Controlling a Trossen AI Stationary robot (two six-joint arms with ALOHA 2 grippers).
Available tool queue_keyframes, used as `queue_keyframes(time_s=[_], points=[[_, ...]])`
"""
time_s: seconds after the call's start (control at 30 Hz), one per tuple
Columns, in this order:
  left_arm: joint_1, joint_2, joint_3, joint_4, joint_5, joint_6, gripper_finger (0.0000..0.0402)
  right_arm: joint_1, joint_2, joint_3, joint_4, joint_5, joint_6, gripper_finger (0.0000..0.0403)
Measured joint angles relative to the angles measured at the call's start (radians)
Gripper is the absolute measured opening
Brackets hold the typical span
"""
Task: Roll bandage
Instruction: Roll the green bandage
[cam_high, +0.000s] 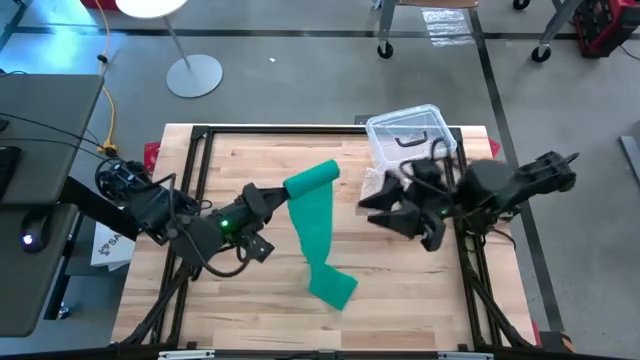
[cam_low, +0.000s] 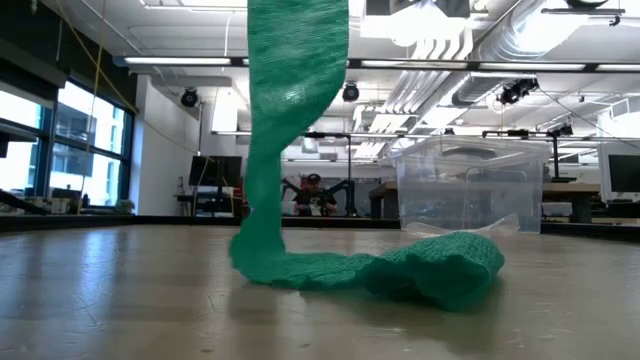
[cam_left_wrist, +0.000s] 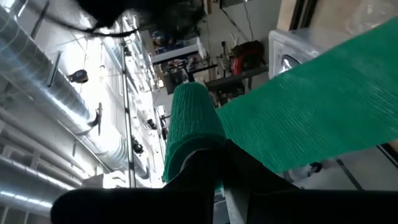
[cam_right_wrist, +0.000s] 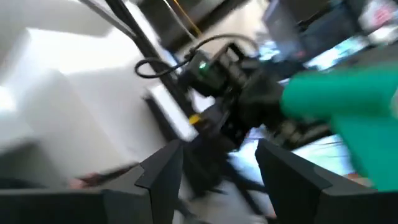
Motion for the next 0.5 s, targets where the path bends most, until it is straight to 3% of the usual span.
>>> queue_keyframes(time_s=[0.13,0.23,0.5], points=[[0.001,0.001,-0.014,0.012,0.001,-0.027,0.0005,0.003,0.039,0.253,-0.382,0.1,-0.113,0.0199],[0.001,0.002,-0.018,0.024,0.008,-0.027,0.0005,-0.016,0.095,0.407,-0.564,0.115,-0.156,0.0199],[0.001,0.002,-0.018,0.107,0.1,-0.026,0.0005,-0.073,0.29,0.729,-0.802,-0.068,-0.268,0.0209]])
